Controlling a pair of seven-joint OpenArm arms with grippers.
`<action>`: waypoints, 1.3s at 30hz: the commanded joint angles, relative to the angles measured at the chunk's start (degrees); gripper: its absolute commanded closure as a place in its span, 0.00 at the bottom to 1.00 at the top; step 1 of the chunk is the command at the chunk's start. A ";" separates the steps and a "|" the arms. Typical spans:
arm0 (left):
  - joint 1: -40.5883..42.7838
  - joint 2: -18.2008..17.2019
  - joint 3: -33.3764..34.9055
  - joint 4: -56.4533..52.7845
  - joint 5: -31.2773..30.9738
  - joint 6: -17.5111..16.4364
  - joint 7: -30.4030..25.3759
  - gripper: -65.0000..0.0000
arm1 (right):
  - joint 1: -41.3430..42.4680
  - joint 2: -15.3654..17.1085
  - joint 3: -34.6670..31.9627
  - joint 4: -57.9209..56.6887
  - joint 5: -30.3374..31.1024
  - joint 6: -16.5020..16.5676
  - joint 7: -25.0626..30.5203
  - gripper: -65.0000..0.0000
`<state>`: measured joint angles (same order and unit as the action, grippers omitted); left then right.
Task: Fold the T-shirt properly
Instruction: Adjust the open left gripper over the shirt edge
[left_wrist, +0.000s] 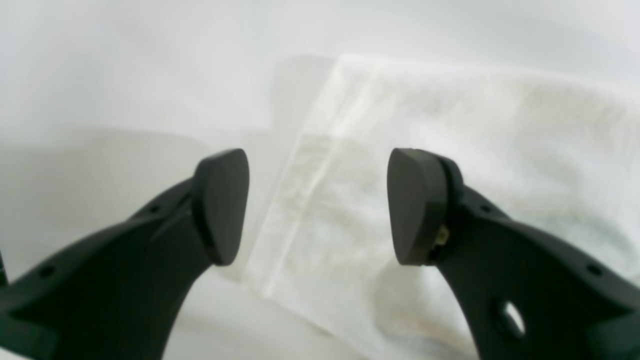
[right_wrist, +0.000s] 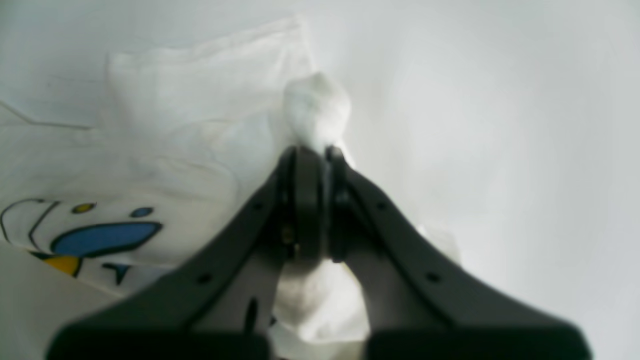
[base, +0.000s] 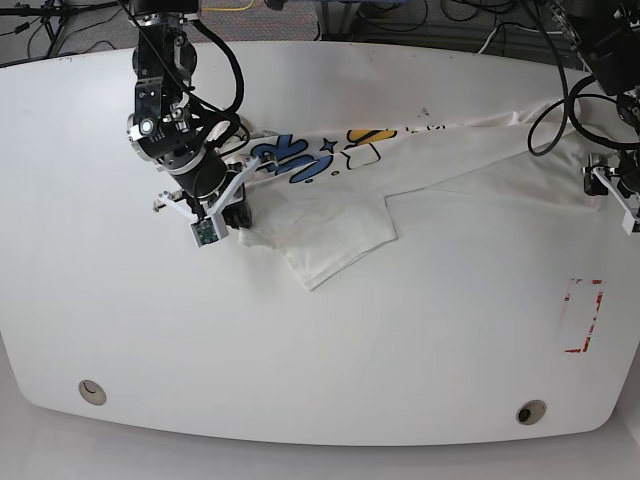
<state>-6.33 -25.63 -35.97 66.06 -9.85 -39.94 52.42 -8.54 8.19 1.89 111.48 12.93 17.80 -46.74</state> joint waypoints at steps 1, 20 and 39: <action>-1.44 -0.81 -0.47 0.48 0.03 -0.06 -1.03 0.38 | 0.53 0.34 0.16 1.15 0.53 -0.33 1.52 0.98; -1.44 2.10 -0.71 1.54 0.36 -0.06 0.08 0.37 | 0.46 0.56 0.38 1.65 0.54 -0.19 1.53 0.99; -1.39 2.01 -0.09 1.68 -0.01 -0.06 0.56 0.37 | 0.14 0.51 0.36 1.95 0.54 -0.22 1.41 0.99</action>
<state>-6.70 -22.35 -36.05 66.81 -9.06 -39.94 53.32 -8.84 8.27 1.96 112.03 12.93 17.82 -46.74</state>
